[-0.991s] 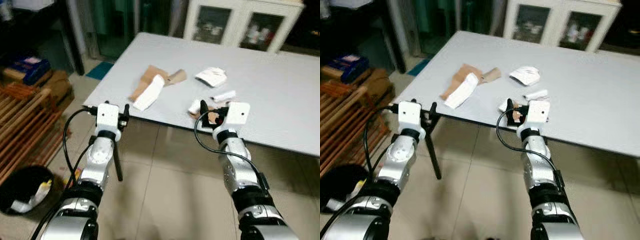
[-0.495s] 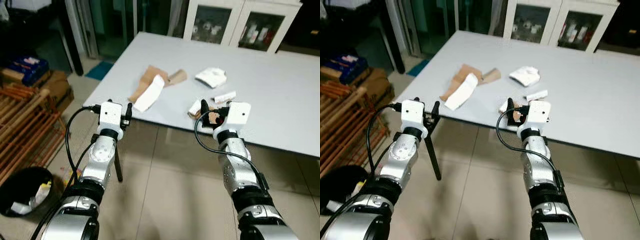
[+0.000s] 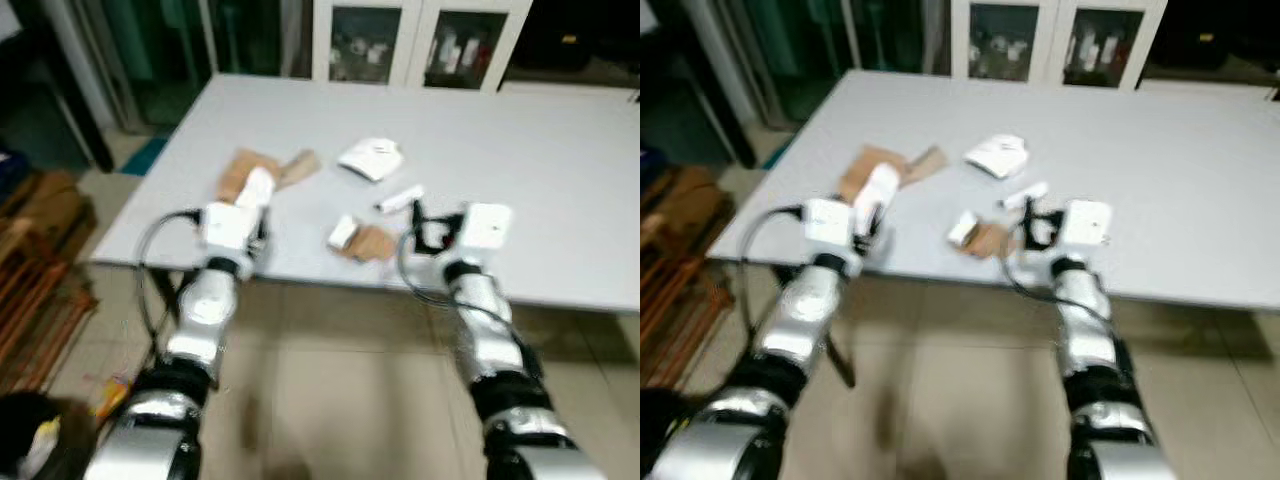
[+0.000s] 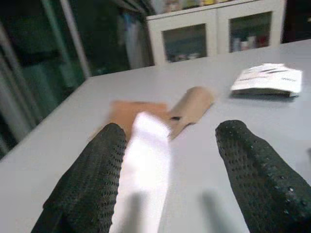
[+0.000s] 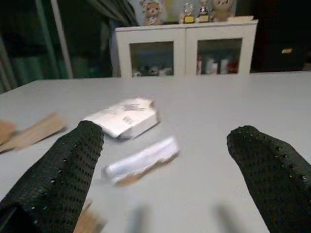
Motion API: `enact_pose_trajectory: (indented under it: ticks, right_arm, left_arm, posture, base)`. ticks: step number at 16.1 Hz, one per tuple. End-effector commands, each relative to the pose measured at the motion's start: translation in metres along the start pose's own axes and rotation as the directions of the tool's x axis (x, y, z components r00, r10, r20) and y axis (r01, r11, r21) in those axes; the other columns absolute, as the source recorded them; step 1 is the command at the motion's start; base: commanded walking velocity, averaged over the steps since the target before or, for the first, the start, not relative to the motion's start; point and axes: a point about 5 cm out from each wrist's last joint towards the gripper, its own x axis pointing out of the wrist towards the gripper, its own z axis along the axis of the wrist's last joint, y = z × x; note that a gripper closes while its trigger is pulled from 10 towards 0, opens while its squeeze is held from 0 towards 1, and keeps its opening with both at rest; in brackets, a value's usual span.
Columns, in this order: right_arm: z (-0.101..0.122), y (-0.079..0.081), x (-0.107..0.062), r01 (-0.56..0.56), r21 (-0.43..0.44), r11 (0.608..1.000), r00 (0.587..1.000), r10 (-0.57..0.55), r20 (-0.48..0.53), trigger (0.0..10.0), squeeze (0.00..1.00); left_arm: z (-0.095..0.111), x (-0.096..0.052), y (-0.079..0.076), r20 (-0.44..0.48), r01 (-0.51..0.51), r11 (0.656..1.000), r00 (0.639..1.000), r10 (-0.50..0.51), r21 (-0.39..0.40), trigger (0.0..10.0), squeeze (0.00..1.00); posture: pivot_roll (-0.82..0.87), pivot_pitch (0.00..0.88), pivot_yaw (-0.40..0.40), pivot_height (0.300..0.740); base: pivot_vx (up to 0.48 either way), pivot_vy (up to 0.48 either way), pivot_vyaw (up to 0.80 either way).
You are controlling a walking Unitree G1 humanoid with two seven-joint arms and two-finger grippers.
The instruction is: Picking trash to rubbish bin
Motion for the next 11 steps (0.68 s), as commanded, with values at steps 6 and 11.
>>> enact_pose_trajectory:
  ticks: [6, 11]
  right_arm:
    - [0.002, 0.010, 0.001, -0.022, 0.013, 1.000, 1.000, 0.022, 0.015, 10.0, 0.00]
    - [0.000, 0.010, 0.001, -0.022, 0.011, 1.000, 1.000, 0.022, 0.011, 10.0, 0.00]
  left_arm:
    - [0.005, 0.003, 0.011, 0.012, -0.025, 0.999, 1.000, 0.024, 0.021, 10.0, 0.00]
    - [0.014, 0.003, 0.011, 0.052, -0.036, 0.999, 0.998, 0.034, 0.026, 10.0, 0.00]
  posture:
    - [0.01, 0.021, -0.051, 0.740]
    - [0.01, 0.021, -0.051, 0.740]
  base:
    - [0.466, 0.000, 0.00]
    - [0.343, 0.000, 0.00]
